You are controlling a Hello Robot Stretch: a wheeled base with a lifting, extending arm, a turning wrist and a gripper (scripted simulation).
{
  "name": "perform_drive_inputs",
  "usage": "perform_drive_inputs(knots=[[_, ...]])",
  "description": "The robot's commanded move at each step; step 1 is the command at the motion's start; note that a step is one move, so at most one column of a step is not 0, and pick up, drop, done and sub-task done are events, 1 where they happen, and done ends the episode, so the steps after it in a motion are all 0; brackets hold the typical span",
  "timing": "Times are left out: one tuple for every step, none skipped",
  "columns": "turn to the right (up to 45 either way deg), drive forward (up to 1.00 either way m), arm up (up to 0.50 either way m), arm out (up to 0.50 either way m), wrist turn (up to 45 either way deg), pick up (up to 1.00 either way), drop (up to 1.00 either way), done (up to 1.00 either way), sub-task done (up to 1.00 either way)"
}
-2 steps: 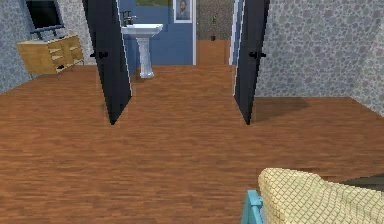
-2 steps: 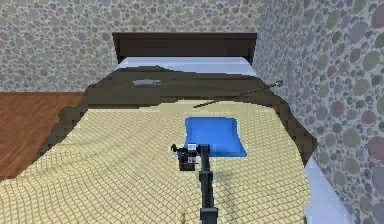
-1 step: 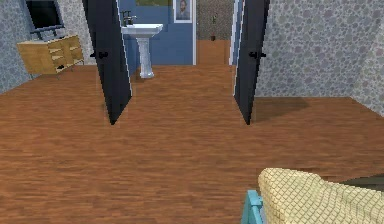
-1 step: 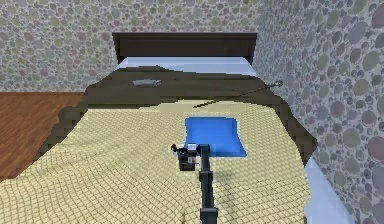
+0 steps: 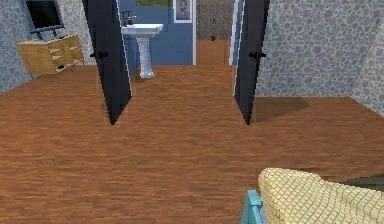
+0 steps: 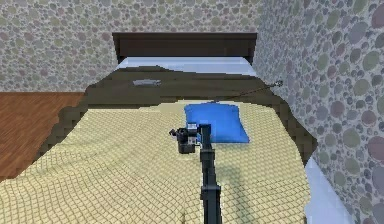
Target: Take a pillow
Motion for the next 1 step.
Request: perform_drive_inputs(knots=[[0.0, 0.00, 0.00, 0.00, 0.0, 0.00, 0.00, 1.00, 0.00]])
